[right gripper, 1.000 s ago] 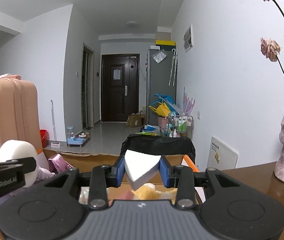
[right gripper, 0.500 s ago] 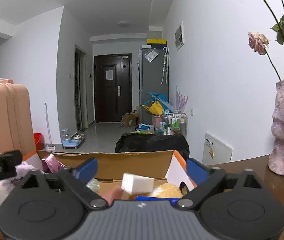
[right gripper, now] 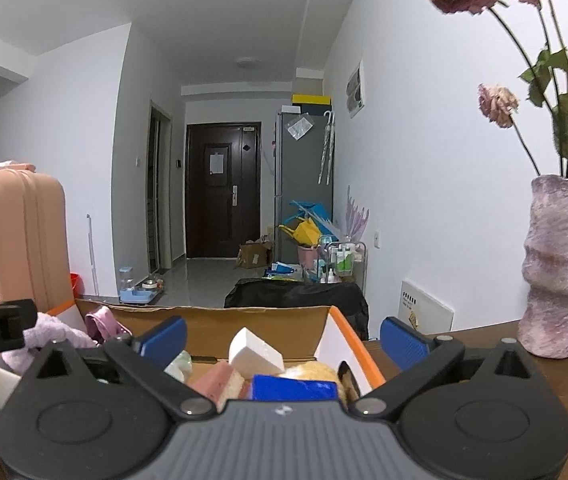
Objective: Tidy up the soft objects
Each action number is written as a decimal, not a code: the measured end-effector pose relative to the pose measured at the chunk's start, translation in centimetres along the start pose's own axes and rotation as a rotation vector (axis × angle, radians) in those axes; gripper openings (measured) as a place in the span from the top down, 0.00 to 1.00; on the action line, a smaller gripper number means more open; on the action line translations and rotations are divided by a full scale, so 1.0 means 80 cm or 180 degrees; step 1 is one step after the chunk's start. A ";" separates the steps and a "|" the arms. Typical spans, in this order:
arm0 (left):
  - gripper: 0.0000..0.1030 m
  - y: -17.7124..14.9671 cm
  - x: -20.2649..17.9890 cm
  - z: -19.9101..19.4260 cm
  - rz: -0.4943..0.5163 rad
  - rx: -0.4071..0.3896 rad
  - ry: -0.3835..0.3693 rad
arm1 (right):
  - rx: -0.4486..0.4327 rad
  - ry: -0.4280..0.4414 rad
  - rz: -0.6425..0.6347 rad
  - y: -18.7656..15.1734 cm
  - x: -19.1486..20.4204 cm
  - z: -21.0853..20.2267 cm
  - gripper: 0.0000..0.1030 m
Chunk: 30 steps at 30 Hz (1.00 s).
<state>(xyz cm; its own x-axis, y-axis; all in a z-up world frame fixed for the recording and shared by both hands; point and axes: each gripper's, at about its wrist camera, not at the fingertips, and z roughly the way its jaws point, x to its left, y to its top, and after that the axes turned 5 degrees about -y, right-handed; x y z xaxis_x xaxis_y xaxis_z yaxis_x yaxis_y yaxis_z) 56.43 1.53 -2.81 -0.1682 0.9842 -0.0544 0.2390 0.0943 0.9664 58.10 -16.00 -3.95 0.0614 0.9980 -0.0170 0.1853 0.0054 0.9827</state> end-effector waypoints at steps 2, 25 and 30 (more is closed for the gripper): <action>0.00 -0.002 0.002 -0.010 0.0020 -0.0014 -0.0007 | -0.0024 -0.0018 -0.0002 -0.002 -0.005 -0.011 0.00; 0.00 -0.037 0.037 -0.129 0.0085 0.0090 0.0064 | 0.0047 -0.0054 -0.0023 -0.031 -0.050 -0.147 0.00; 0.00 -0.046 0.043 -0.158 0.0105 0.0127 0.0039 | 0.0082 -0.0026 -0.0034 -0.037 -0.057 -0.180 0.00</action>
<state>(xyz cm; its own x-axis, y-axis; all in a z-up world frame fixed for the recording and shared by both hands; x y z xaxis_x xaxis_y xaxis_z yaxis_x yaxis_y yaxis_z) 42.85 2.65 -3.36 -0.1711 0.9851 -0.0194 0.2826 0.0679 0.9568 43.15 -19.62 -4.11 0.0673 0.9973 -0.0293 0.2112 0.0144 0.9773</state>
